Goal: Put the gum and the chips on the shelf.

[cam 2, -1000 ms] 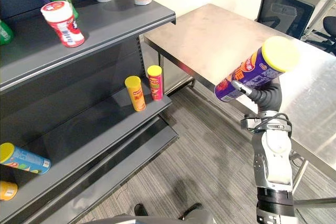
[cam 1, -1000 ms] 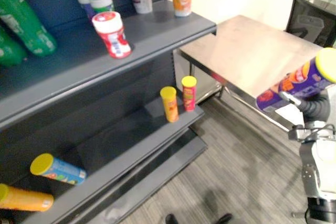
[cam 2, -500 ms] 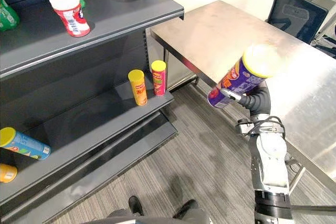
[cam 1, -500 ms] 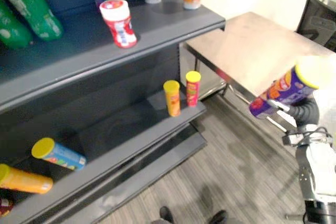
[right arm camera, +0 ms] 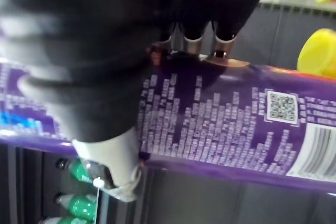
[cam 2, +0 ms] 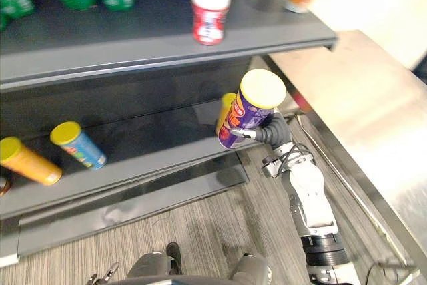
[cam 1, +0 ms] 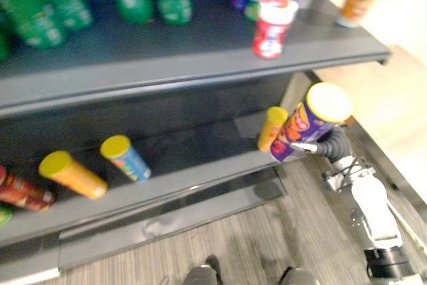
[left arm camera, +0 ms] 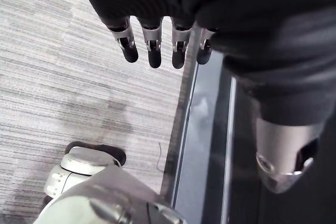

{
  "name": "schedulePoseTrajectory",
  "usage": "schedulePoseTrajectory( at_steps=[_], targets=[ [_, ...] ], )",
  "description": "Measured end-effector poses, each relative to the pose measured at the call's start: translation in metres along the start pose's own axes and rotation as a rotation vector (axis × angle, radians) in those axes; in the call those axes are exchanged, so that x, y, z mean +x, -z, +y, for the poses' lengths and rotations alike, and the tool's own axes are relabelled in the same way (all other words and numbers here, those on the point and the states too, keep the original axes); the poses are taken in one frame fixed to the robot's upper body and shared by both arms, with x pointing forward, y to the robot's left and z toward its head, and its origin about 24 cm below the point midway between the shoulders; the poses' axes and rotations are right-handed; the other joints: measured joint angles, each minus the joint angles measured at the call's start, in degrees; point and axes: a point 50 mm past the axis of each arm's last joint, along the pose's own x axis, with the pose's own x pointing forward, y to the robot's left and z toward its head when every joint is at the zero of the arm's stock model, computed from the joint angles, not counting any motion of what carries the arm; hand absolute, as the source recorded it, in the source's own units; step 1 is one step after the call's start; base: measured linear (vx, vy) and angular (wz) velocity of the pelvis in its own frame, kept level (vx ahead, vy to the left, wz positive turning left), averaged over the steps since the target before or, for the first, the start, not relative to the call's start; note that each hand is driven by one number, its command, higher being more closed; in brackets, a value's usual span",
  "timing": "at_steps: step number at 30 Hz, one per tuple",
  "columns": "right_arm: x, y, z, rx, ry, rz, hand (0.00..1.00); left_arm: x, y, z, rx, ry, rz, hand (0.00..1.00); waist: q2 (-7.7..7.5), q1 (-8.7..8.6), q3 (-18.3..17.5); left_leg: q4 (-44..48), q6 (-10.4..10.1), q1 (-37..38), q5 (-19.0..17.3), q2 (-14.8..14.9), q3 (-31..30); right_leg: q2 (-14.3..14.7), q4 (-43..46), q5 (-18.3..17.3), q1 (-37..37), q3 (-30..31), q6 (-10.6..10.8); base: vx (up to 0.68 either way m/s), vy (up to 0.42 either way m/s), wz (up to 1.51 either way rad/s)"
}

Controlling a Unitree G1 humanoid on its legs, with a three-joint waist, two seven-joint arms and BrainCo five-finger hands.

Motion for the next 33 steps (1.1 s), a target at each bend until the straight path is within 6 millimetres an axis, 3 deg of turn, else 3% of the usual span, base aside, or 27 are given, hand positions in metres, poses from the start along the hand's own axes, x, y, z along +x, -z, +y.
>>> schedulePoseTrajectory(
  at_steps=[2,5,7,8,9,10,12,17,26,33],
  targets=[
    [0.0,0.0,0.002,0.0,0.006,-0.01,1.0,0.0,0.002,-0.001,0.012,-0.001,0.021,0.0,-0.12,-0.14,0.0,0.5,0.0,0.2,-0.6,-1.9,-3.0,2.8,-4.1,-1.3,-0.7,3.0,1.4,0.13,0.037,1.03],
    [0.001,0.001,0.006,0.007,0.001,-0.01,1.0,-0.001,0.005,-0.001,0.026,0.0,0.038,0.0,-0.16,0.18,0.0,2.6,-0.7,0.2,-1.6,-3.0,-5.5,5.0,-9.7,-1.2,-1.6,6.1,1.6,0.15,-0.013,0.72],
    [-0.006,-0.002,0.01,0.007,-0.006,-0.034,1.0,0.0,0.004,0.0,0.038,-0.003,0.041,0.0,-0.6,-0.1,-0.2,5.5,-1.9,-0.7,-3.4,-3.2,-7.3,6.3,-16.4,0.5,-0.9,6.8,3.7,0.21,-0.134,0.58],
    [-0.008,-0.003,0.012,0.007,-0.009,-0.036,1.0,0.0,0.004,0.001,0.039,-0.006,0.041,0.0,-1.0,-0.12,-0.4,6.2,-2.4,-0.7,-3.8,-3.2,-7.4,6.4,-18.0,1.4,-0.4,6.7,3.8,0.17,-0.188,0.43],
    [-0.011,-0.004,0.014,0.008,-0.021,-0.044,1.0,0.001,0.003,0.003,0.044,-0.013,0.042,0.0,-1.31,-0.29,-0.4,7.5,-3.7,-0.7,-4.7,-2.7,-7.2,6.9,-20.4,1.6,1.4,6.5,4.1,0.15,-0.204,0.13],
    [-0.011,-0.004,0.016,0.012,-0.029,-0.052,1.0,0.0,0.005,0.002,0.042,-0.009,0.047,0.0,-0.65,-0.32,-0.5,7.9,-4.5,-0.8,-5.1,-1.2,-6.9,8.7,-22.1,1.6,2.4,6.4,4.0,0.13,-0.202,-0.01],
    [-0.011,-0.006,0.02,0.015,-0.042,-0.065,1.0,-0.001,0.008,0.001,0.033,-0.011,0.056,0.0,-0.55,-0.8,-0.5,7.0,-5.0,-0.7,-5.4,0.4,-6.6,10.5,-23.6,1.3,2.6,6.4,3.5,0.1,-0.192,-0.2],
    [-0.026,-0.008,0.025,0.046,-0.039,-0.05,1.0,-0.003,0.017,0.006,0.027,-0.033,0.083,0.0,-0.11,-2.98,-1.0,-1.2,-7.5,3.2,-2.8,2.7,-3.8,13.4,-27.6,2.0,4.4,6.4,2.0,0.07,-0.136,-0.14],
    [-0.033,-0.025,0.055,0.124,-0.262,-0.099,1.0,-0.003,0.013,0.007,0.004,-0.043,0.029,0.0,-0.49,-4.42,-4.7,-7.6,-8.4,5.7,1.4,2.8,-2.2,14.0,-34.4,3.9,8.3,3.1,2.0,0.08,-0.012,0.15],
    [-0.037,-0.017,0.072,0.185,-0.305,-0.034,1.0,-0.004,0.019,0.008,0.013,-0.046,0.04,0.0,-0.04,-4.53,-6.6,-13.2,-8.3,6.6,4.3,2.4,2.9,12.8,-34.9,3.9,9.3,-0.6,2.1,-0.02,0.03,0.29]
  ],
)
